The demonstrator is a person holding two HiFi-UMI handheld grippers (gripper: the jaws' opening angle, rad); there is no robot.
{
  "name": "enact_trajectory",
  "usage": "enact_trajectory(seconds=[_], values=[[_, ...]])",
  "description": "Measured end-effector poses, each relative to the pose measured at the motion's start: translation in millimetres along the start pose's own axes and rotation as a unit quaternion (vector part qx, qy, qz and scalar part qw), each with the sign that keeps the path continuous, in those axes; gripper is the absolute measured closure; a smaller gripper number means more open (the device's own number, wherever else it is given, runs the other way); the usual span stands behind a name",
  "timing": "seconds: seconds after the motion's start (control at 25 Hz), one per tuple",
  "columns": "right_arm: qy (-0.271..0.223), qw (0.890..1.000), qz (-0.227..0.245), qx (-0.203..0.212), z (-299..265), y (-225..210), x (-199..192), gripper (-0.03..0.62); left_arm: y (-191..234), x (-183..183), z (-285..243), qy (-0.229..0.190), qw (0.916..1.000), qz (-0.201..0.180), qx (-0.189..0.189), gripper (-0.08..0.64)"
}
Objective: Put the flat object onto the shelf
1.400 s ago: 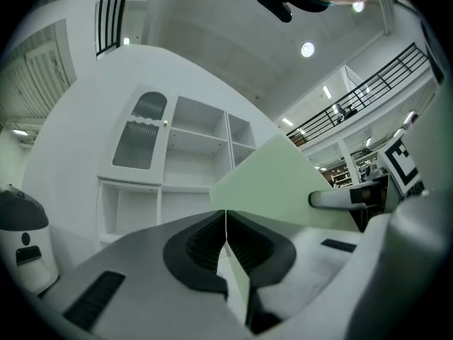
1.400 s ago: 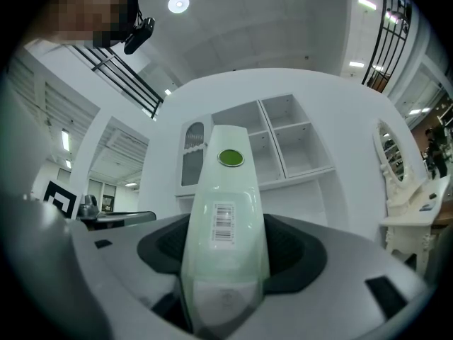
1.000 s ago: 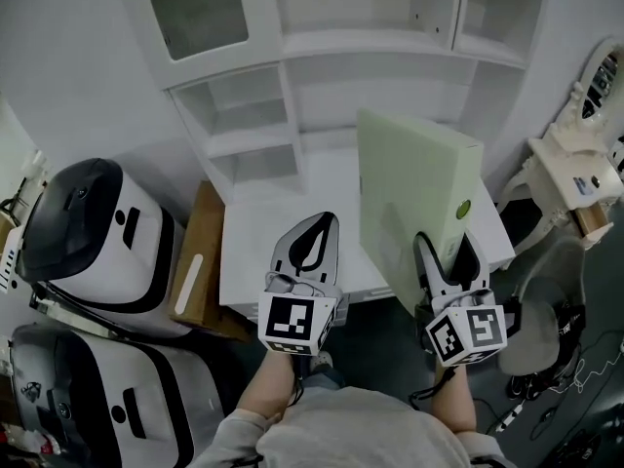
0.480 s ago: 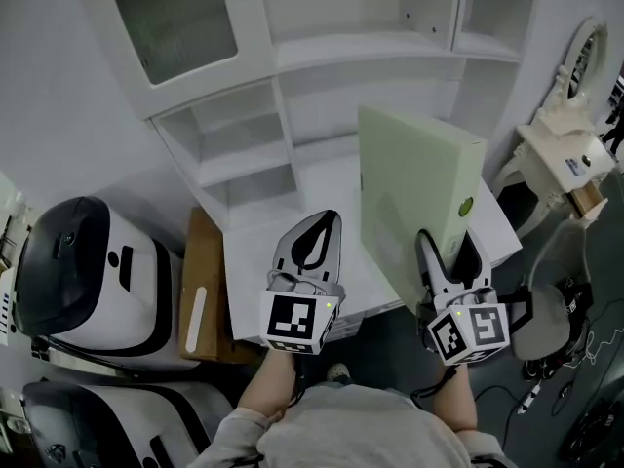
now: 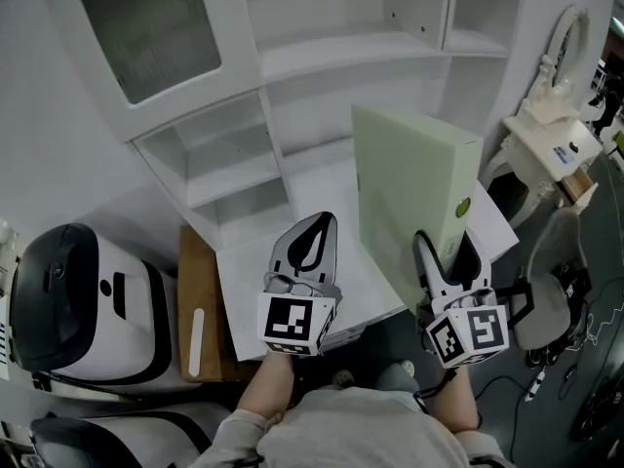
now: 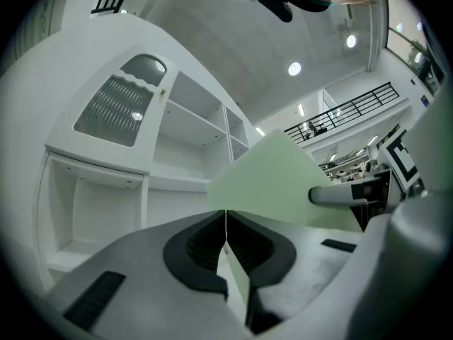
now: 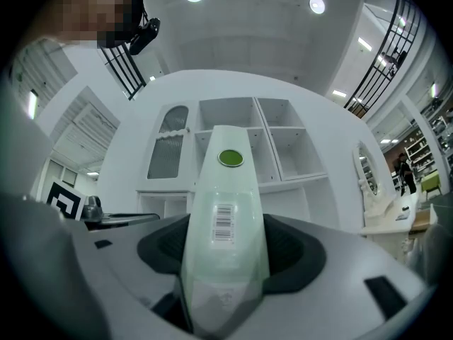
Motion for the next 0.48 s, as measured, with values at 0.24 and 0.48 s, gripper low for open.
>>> enact_trajectory(seconds=[0.24, 0.48], values=[[0.001, 0.998, 0.053, 0.017, -18, -13, 9, 0.302, 4, -8, -13, 0.005, 1.0000, 0.002, 0.004, 0.545], [-0.005, 0.988, 0.135, 0.070, -47, -31, 37, 0.304, 10, -9, -29, 0.001, 0.9996, -0.001, 0.028, 0.545]])
Point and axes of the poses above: the fingertips, and each gripper's own axes: z backward along the fingers, y to its left, x out of its top, the point moved 10 cm from there along z, backward along the fingers, and after that the axes turned 11 degrees about -y, right-handed, at the moved point
